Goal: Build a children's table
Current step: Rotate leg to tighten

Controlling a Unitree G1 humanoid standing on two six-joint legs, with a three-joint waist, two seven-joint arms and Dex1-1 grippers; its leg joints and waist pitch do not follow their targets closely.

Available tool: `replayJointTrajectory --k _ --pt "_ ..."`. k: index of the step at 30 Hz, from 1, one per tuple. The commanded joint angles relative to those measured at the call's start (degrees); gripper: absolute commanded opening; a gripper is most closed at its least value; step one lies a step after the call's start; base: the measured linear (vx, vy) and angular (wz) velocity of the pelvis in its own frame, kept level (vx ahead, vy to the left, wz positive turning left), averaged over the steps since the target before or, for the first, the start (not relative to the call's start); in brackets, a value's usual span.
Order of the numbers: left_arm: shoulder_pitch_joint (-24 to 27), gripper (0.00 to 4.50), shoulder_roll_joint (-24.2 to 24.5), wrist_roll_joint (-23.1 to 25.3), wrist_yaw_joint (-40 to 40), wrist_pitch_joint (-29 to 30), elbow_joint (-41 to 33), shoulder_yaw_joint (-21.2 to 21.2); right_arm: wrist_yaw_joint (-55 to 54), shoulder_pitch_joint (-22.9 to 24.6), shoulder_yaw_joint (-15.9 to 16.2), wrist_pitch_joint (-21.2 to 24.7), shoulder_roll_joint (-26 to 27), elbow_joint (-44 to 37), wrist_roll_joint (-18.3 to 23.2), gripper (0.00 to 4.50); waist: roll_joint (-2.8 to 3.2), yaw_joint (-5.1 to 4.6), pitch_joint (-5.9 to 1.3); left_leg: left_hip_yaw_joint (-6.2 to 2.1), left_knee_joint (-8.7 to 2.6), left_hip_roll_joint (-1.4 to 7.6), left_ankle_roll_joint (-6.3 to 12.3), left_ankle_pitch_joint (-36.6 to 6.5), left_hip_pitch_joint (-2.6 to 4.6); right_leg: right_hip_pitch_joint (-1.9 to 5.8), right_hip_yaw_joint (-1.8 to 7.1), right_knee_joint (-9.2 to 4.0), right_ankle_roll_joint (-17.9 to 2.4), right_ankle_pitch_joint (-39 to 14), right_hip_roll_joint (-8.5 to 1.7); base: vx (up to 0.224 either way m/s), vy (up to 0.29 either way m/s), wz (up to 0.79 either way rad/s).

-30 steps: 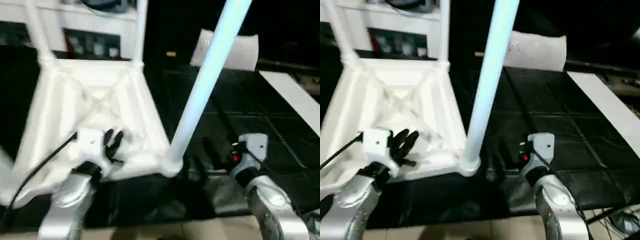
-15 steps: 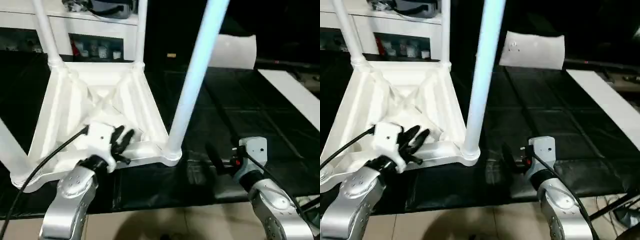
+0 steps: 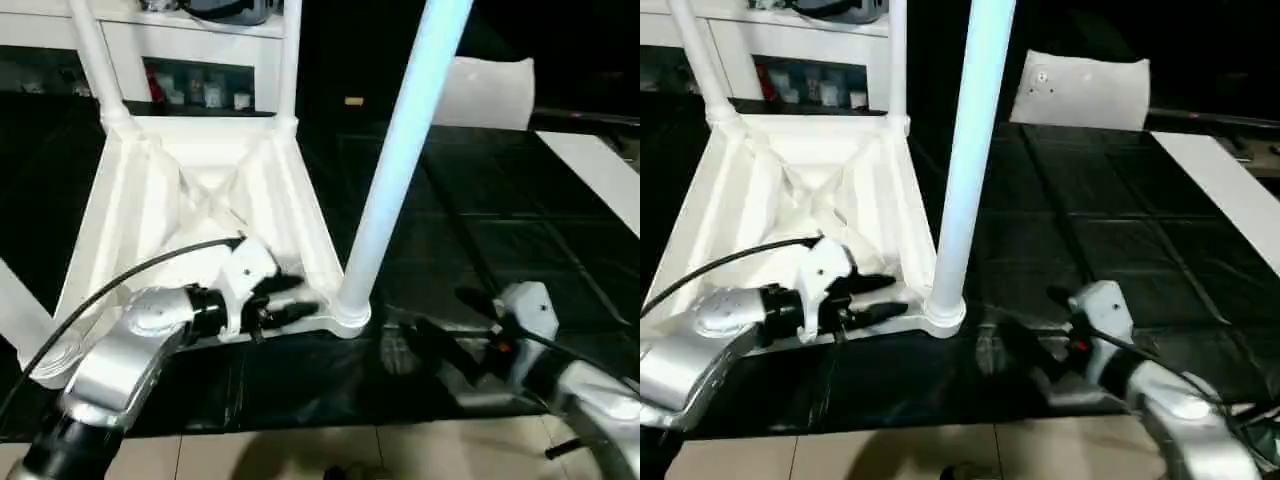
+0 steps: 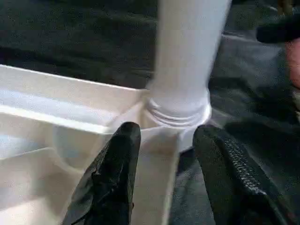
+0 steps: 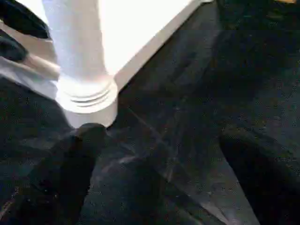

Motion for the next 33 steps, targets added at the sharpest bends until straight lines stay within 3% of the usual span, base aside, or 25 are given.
replayJointTrajectory --k 1,5,9,17,21,33 --pt "-2.07 2.16 0.63 1.98 -1.28 0.73 2.79 -2.34 2.64 -0.03 -0.42 -0.38 -1.97 -0.98 1.15 4.50 0.73 0.32 -3.20 0.76 -4.69 1.64 6.59 -1.07 -1.64 4.03 1.80 -2.98 -11.79 -11.37 -3.05 0.000 0.000 0.00" --pt "-5.34 2.16 1.01 4.59 -1.57 0.68 7.61 -3.92 4.61 -0.85 0.91 -0.37 -3.35 -1.30 1.69 4.50 0.65 0.36 -2.94 0.83 -4.84 1.68 5.55 -4.77 -1.49 3.79 1.64 -3.67 -10.25 -18.51 -2.90 0.000 0.000 0.00" --pt "-6.90 2.16 1.01 5.29 -0.60 2.99 9.41 -4.43 5.10 -1.16 2.05 -0.43 -3.65 -1.42 1.27 4.50 0.67 0.52 -2.78 0.72 -5.04 1.85 4.08 -6.62 -1.50 3.59 1.62 -3.86 -9.26 -21.70 -2.96 0.000 0.000 0.00" --pt "-8.41 2.16 0.89 6.62 -0.01 4.85 12.10 -5.12 6.37 -1.13 3.69 -0.77 -3.69 -1.57 1.02 4.50 0.58 0.89 -2.60 0.72 -5.11 1.68 3.54 -9.27 -1.52 3.07 1.46 -4.69 -6.31 -28.70 -2.85 0.000 0.000 0.00" --pt "-8.19 1.68 1.37 5.58 -1.85 5.58 11.21 -5.45 6.75 -1.47 4.31 -0.94 -3.88 -1.17 0.68 4.50 0.37 0.88 -2.57 0.60 -5.15 1.60 3.35 -10.42 -1.65 2.93 1.33 -5.05 -4.79 -32.02 -2.91 0.000 0.000 0.00" --pt "-8.22 0.78 1.95 5.89 -3.13 6.42 11.02 -6.09 7.42 -2.55 5.46 -1.82 -3.88 0.28 0.04 4.50 0.30 0.93 -2.59 0.62 -5.30 1.79 3.63 -9.60 -1.73 2.92 1.41 -4.74 -5.97 -29.48 -2.97 0.000 0.000 0.00"
